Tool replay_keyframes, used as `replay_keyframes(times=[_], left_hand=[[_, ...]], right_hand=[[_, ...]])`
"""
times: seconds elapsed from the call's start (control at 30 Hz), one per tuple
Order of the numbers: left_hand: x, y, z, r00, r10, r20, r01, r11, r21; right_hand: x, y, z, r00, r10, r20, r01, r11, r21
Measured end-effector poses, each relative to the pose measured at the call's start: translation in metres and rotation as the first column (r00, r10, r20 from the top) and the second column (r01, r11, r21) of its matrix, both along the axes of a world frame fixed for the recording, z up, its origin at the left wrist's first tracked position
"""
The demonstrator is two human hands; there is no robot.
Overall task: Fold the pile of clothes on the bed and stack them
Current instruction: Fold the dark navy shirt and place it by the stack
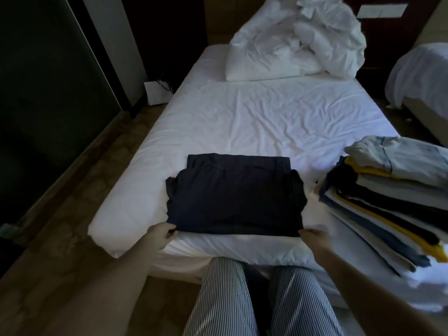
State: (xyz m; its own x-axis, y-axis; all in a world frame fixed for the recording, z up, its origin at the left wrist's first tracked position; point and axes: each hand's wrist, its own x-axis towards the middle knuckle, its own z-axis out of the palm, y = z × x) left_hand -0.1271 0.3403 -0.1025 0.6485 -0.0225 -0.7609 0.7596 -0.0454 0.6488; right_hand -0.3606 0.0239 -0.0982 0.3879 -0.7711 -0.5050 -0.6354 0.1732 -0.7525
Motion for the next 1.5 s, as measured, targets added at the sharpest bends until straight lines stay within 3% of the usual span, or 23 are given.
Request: replay_keyframes(times=[0.1, 0.17, 0.33, 0.4, 0.5, 0.6, 0.67, 0.7, 0.77, 0.87, 0.93, 1.0, 1.03, 1.07, 1.1, 1.17, 1.23, 1.27, 1.3, 1.4, 1.5], left_hand=[[0.0, -0.005, 0.004, 0.998, 0.055, -0.036, -0.056, 0.998, -0.036], [0.003, -0.014, 0.011, 0.998, 0.06, 0.021, -0.058, 0.995, -0.076], [0.004, -0.077, 0.039, 0.925, 0.002, 0.38, 0.021, 0.998, -0.056], [-0.01, -0.123, 0.047, 0.823, -0.201, 0.532, 0.178, 0.979, 0.095], [-0.054, -0.197, 0.045, 0.538, -0.568, 0.623, 0.495, 0.811, 0.313], [-0.108, -0.241, 0.018, 0.231, -0.836, 0.498, 0.761, 0.474, 0.443], [-0.136, -0.251, -0.003, 0.034, -0.923, 0.384, 0.842, 0.233, 0.487], [-0.144, -0.252, -0.008, 0.003, -0.933, 0.359, 0.849, 0.192, 0.492], [-0.144, -0.252, -0.009, 0.044, -0.944, 0.326, 0.856, 0.204, 0.475], [-0.13, -0.247, -0.001, 0.133, -0.932, 0.338, 0.878, 0.268, 0.395], [-0.119, -0.238, 0.006, 0.285, -0.87, 0.403, 0.77, 0.458, 0.444], [-0.109, -0.228, 0.007, 0.354, -0.796, 0.492, 0.505, 0.605, 0.616], [-0.105, -0.222, 0.007, 0.334, -0.807, 0.488, 0.372, 0.588, 0.718], [-0.099, -0.215, 0.006, 0.301, -0.851, 0.43, 0.299, 0.512, 0.805], [-0.094, -0.209, 0.004, 0.28, -0.899, 0.337, 0.306, 0.417, 0.856], [-0.09, -0.193, -0.003, 0.224, -0.966, 0.131, 0.469, 0.225, 0.854], [-0.089, -0.175, -0.014, 0.134, -0.989, 0.06, 0.521, 0.122, 0.845], [-0.089, -0.167, -0.019, 0.12, -0.988, 0.1, 0.502, 0.147, 0.852], [-0.089, -0.161, -0.022, 0.146, -0.971, 0.19, 0.491, 0.238, 0.838], [-0.093, -0.154, -0.015, 0.317, -0.834, 0.452, 0.446, 0.552, 0.704], [-0.091, -0.151, -0.003, 0.253, -0.757, 0.603, 0.342, 0.653, 0.676]], right_hand=[[0.006, -0.005, -0.004, 1.0, -0.001, 0.027, 0.001, 1.0, 0.005], [0.008, -0.005, -0.005, 1.0, 0.008, 0.027, -0.008, 1.0, 0.009], [0.01, -0.008, -0.012, 0.997, -0.007, 0.082, 0.003, 0.998, 0.055], [0.009, -0.01, -0.018, 0.995, -0.015, 0.095, 0.01, 0.999, 0.052], [0.007, -0.012, -0.023, 0.992, -0.031, 0.119, 0.024, 0.998, 0.056], [0.004, -0.016, -0.025, 0.987, -0.03, 0.16, 0.013, 0.995, 0.103], [0.0, -0.019, -0.024, 0.977, -0.039, 0.21, -0.002, 0.982, 0.189], [-0.002, -0.021, -0.025, 0.968, -0.029, 0.249, -0.034, 0.969, 0.244], [-0.002, -0.025, -0.024, 0.961, 0.093, 0.259, -0.157, 0.959, 0.237], [0.008, -0.025, -0.028, 0.972, 0.205, 0.112, -0.215, 0.972, 0.092], [0.016, -0.02, -0.031, 0.982, 0.184, 0.032, -0.185, 0.982, 0.025], [0.021, -0.016, -0.032, 0.982, 0.186, -0.038, -0.186, 0.982, -0.011], [0.023, -0.016, -0.033, 0.98, 0.191, -0.053, -0.192, 0.981, -0.019], [0.024, -0.017, -0.034, 0.981, 0.183, -0.061, -0.184, 0.983, -0.015], [0.023, -0.019, -0.034, 0.985, 0.161, -0.056, -0.161, 0.987, 0.0], [0.021, -0.022, -0.034, 0.995, 0.092, -0.024, -0.091, 0.994, 0.059], [0.017, -0.024, -0.036, 0.998, 0.043, 0.035, -0.046, 0.993, 0.109], [0.016, -0.025, -0.036, 0.998, 0.041, 0.057, -0.047, 0.992, 0.116], [0.014, -0.026, -0.04, 0.997, 0.042, 0.059, -0.049, 0.992, 0.119], [0.014, -0.025, -0.038, 0.995, 0.019, 0.096, -0.033, 0.989, 0.146], [0.012, -0.019, -0.013, 0.969, -0.032, 0.245, 0.001, 0.993, 0.122]])
